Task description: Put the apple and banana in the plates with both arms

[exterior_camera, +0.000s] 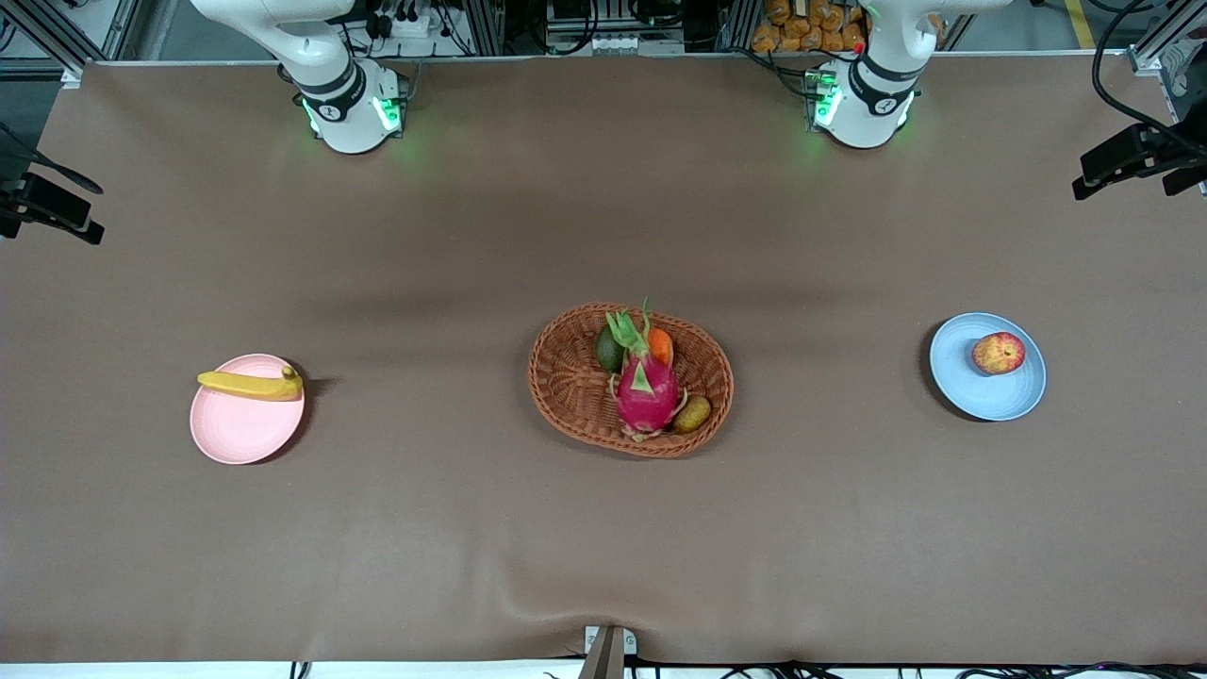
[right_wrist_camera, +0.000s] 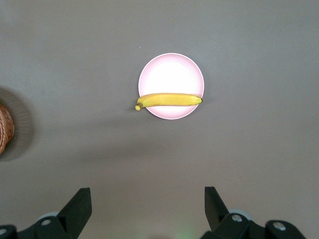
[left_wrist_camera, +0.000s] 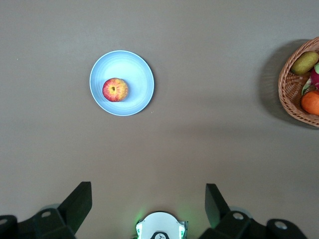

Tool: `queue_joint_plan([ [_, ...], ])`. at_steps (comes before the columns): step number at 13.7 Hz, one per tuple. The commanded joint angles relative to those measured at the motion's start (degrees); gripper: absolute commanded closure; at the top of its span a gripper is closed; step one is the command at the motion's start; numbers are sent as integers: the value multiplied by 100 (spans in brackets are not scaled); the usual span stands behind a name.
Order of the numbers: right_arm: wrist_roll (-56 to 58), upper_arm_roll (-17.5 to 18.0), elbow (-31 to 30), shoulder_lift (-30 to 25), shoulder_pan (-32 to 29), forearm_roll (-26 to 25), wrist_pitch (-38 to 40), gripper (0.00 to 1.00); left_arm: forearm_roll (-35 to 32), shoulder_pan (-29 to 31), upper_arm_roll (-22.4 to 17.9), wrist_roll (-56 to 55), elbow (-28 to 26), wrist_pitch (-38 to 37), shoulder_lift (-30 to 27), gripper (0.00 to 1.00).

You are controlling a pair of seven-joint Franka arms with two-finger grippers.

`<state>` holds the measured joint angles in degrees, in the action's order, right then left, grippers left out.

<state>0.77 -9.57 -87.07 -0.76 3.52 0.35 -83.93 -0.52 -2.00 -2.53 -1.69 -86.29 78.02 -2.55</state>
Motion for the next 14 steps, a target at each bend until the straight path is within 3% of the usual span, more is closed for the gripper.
queue_joint_plan([
  [1,19,-10,208,111,61,-115,123,0,52,-2,6,99,7,20,-9,0],
  [14,19,-19,181,138,88,-115,131,0,78,7,6,143,24,20,0,0],
])
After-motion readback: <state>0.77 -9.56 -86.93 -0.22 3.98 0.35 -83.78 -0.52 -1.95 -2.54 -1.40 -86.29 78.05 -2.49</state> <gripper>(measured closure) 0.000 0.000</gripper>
